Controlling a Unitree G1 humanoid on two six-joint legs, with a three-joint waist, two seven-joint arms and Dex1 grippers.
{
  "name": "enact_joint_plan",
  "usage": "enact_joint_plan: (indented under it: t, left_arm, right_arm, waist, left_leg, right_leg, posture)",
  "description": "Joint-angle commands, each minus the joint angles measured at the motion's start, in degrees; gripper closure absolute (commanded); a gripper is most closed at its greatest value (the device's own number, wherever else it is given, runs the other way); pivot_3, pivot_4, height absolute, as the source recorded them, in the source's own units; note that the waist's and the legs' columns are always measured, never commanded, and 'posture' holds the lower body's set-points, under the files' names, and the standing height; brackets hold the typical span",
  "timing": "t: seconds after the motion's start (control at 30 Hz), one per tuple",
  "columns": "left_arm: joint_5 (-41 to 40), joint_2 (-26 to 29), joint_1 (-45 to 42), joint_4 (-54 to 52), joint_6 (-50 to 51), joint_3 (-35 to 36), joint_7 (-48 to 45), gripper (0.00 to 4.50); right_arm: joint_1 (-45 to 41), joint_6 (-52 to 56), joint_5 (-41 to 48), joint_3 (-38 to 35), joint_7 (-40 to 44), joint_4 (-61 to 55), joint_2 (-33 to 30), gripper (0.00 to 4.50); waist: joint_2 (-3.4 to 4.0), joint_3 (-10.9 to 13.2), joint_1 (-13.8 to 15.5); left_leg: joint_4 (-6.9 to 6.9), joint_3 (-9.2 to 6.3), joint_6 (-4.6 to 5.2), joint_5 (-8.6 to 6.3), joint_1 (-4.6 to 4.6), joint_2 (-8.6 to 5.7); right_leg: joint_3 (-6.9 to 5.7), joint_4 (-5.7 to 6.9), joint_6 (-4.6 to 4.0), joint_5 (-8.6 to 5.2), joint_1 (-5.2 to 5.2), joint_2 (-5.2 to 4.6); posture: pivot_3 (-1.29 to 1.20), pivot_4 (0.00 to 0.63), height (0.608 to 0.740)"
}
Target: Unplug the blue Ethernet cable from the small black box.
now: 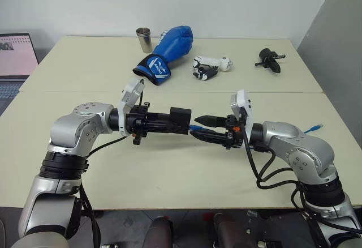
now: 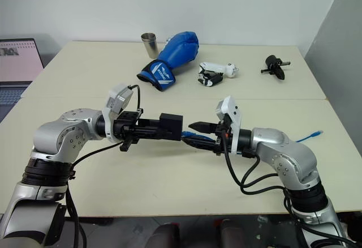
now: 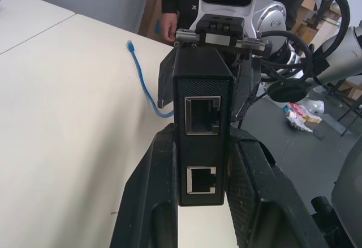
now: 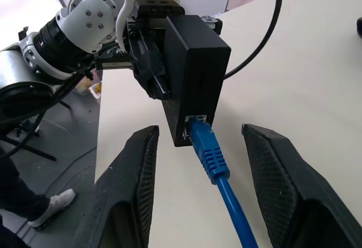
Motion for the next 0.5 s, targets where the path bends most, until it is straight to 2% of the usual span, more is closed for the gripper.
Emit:
enact_joint_plan:
  t: [0.03, 0.5]
  left_arm:
    - [-0.4, 0.6, -1.4, -1.1, 0.2, 1.6, -0.2, 3.73]
    - [-0.6, 0.0, -1.1, -1.7, 0.4, 1.7, 0.7, 3.73]
  right_arm:
    - [-1.6, 0.1, 1.1, -1.3, 0.7, 0.4, 0.4, 2.03]
    - [-2.3, 0.3, 0.6, -0.6, 2.4, 1.0, 0.2, 2.03]
  waist:
    - [0.00, 0.0, 0.0]
    - [0.00, 0.0, 0.0]
  left_leg:
    - [0.00, 0.00, 0.00, 0.00, 0.00, 0.00]
    - [-0.04, 0.00, 0.00, 0.00, 0.00, 0.00]
  right_leg:
    - [0.00, 0.00, 0.00, 0.00, 0.00, 0.00]
    - [0.00, -0.01, 0.00, 0.00, -0.03, 0.01]
  posture:
    - [0.00, 0.150, 0.740]
    - [0.00, 0.150, 0.740]
